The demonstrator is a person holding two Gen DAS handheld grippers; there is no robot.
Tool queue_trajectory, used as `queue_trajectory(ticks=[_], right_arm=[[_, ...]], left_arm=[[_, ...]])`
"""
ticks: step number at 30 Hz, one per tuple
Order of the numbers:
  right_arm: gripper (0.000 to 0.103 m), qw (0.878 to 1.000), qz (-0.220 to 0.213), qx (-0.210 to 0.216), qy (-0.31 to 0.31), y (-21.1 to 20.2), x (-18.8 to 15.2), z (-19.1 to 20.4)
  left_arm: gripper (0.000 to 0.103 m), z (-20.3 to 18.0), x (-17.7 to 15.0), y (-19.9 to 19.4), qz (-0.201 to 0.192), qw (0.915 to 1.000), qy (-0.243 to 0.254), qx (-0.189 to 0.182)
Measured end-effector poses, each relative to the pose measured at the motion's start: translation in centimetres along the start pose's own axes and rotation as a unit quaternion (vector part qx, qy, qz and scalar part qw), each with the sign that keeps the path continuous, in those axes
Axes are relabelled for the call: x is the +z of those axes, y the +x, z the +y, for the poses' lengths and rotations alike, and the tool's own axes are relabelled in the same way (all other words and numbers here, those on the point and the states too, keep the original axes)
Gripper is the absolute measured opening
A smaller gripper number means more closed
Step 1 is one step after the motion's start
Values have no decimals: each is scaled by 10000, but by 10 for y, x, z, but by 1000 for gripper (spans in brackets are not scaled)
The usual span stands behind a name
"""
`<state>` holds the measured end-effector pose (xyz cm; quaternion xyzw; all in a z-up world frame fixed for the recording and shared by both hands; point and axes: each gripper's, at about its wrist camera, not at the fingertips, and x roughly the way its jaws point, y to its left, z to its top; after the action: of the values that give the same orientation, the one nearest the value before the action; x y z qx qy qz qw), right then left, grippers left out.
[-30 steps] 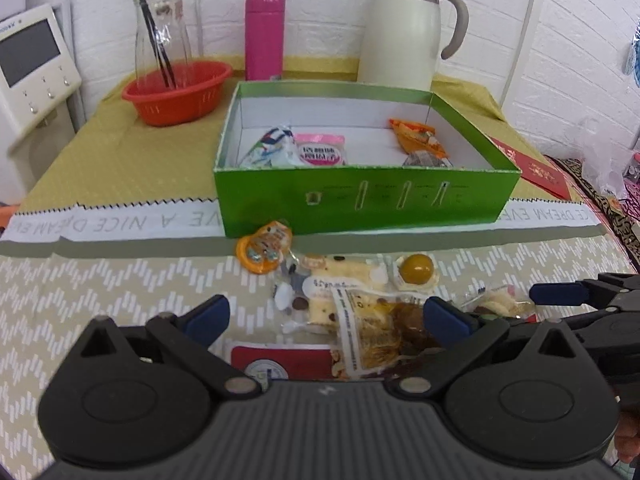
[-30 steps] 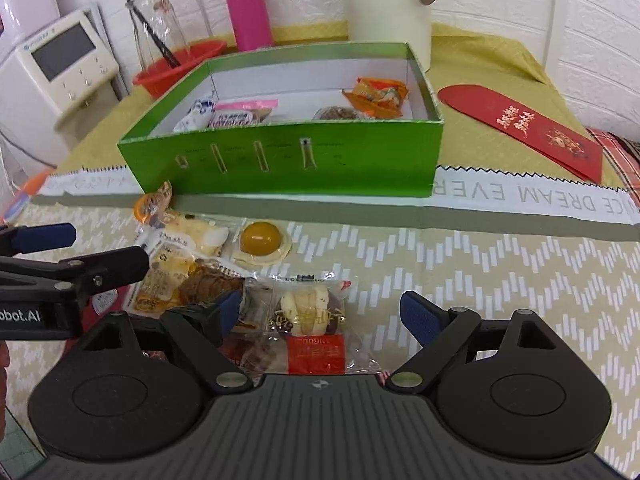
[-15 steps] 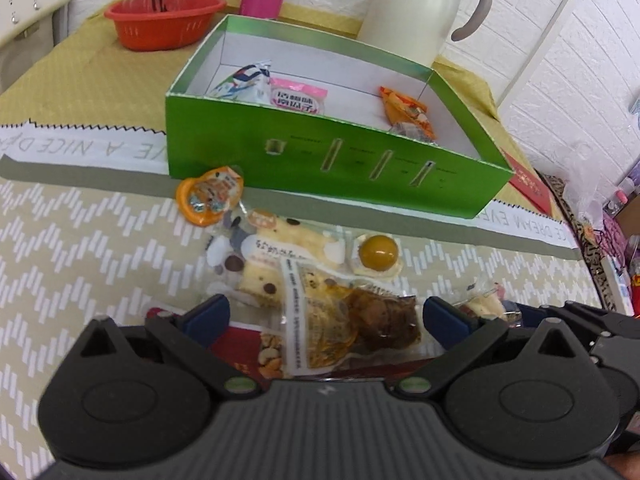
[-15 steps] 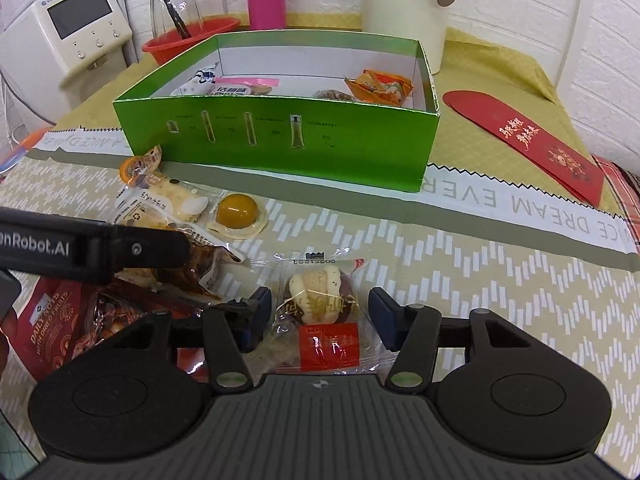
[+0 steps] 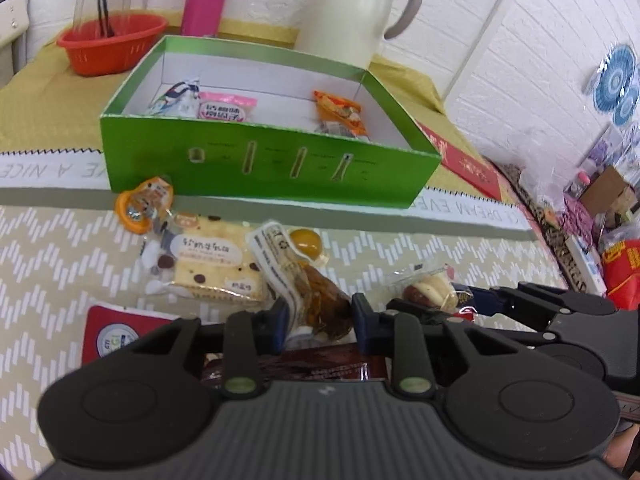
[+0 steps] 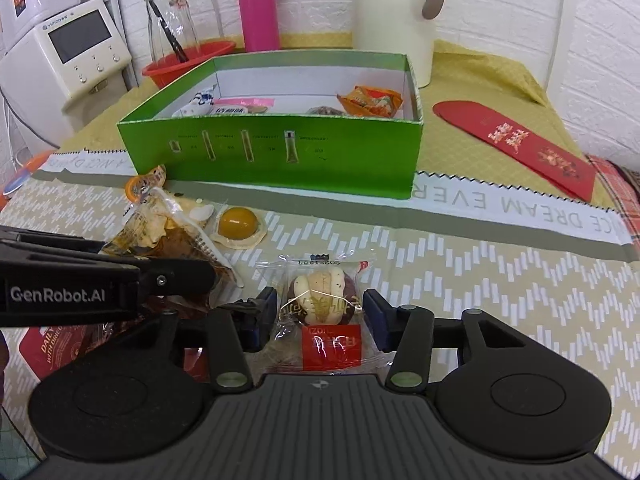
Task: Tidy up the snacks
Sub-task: 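Grasp a clear snack packet with the left tool while the right grasps a wrapped pastry, then lower both packets into the green box and open both tools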
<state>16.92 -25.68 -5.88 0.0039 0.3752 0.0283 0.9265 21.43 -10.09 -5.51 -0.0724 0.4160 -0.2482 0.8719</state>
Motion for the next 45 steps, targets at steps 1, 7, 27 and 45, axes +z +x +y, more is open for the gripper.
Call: queue_trajectory(ticks=[1,7,27,45], right_arm=[[80,10000,-37,1,-1,-2,0,0],[79,9995,-310,94,70,-16,4,0],[79,9970,-757,66,168,-47,26,20],[79,9921,-1041,249,647,33,122,0]], left_arm=[[28,1,2,-3,-26,10000,-13,-18],[28,6,6,-29,-354,9993,12,147],[28,17,8,-73,-1094,9884,431,963],[28,47,112,-3,-1495,9821,634,951]])
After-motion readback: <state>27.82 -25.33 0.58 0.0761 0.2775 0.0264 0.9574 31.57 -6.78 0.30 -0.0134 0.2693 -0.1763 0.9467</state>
